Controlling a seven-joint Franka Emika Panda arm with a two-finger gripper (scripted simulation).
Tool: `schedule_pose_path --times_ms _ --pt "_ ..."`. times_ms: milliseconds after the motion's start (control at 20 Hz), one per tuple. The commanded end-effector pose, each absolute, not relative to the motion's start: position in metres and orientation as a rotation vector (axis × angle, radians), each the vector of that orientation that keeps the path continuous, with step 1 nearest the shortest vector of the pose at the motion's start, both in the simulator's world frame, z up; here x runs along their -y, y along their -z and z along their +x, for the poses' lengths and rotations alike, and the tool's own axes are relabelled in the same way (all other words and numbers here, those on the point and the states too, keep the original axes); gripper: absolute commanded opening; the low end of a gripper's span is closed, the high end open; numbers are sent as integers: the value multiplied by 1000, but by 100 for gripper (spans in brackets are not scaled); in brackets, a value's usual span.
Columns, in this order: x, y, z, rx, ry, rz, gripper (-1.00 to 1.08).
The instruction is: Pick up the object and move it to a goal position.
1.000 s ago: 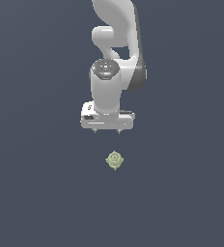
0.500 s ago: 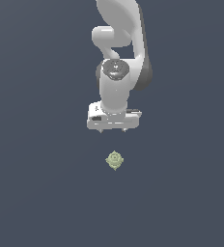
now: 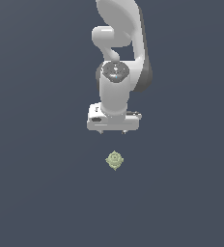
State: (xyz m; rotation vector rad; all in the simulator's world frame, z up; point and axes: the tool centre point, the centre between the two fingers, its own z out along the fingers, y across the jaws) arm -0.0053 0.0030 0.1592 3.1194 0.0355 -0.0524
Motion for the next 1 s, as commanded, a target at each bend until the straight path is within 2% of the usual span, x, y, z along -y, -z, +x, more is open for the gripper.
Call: schedule_pose_path --times_ms 0,950 --pt "-3 -157 -2 13 51 3121 100" --pt "-9 -116 46 756 19 3044 100"
